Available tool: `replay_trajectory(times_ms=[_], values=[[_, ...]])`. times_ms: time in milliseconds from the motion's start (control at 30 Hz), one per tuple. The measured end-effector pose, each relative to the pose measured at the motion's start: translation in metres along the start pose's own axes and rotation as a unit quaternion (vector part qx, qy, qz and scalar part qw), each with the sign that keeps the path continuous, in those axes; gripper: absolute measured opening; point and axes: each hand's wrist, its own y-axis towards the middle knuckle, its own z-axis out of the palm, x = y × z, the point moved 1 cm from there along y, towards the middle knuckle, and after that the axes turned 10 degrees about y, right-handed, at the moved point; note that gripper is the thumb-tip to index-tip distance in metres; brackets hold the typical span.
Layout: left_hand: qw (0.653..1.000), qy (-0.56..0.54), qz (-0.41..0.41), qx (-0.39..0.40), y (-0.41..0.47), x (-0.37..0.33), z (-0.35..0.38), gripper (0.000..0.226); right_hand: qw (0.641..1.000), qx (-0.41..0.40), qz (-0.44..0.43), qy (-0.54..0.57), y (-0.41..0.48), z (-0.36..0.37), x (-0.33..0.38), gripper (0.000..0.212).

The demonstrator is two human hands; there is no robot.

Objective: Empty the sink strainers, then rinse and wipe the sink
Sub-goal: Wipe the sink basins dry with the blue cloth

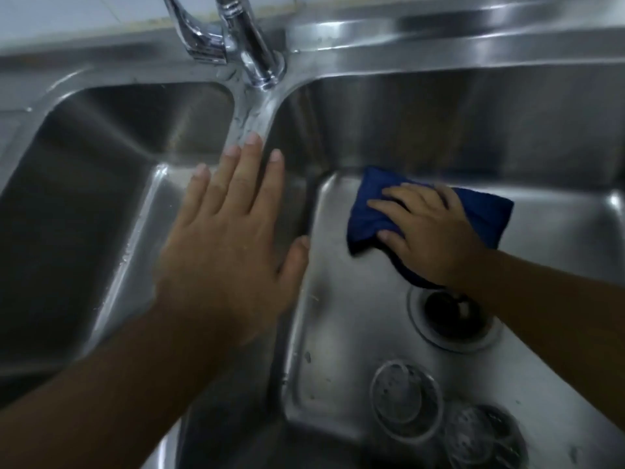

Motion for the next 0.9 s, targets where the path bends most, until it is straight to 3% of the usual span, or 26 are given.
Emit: replay_trajectory(times_ms=[100, 233, 367, 467, 633, 900], values=[[0.999, 0.036, -0.004, -0.014, -0.007, -0.007, -0.002, 0.087, 0.997, 0.024, 0.076, -0.005, -0.062, -0.034, -0.042, 0.045], [0.996, -0.056, 0.056, -0.033, -0.025, -0.040, 0.013, 0.079, 0.987, 0.049, 0.152, 0.020, -0.143, -0.066, -0.062, 0.052], [0.960, -0.223, 0.101, 0.133, -0.022, -0.103, 0.047, 0.083, 0.972, 0.056, 0.223, 0.049, -0.175, -0.063, -0.056, 0.067], [0.945, -0.242, 0.129, 0.179, 0.010, -0.137, 0.083, 0.085, 0.966, 0.008, 0.257, 0.023, -0.146, -0.054, -0.070, 0.072], [0.939, -0.222, 0.133, 0.226, 0.035, -0.161, 0.113, 0.076, 0.963, -0.042, 0.266, -0.017, -0.098, -0.053, -0.099, 0.061], [0.940, -0.248, 0.107, 0.208, 0.026, -0.162, 0.106, 0.072, 0.956, 0.082, 0.281, 0.010, -0.222, -0.038, -0.024, 0.067]])
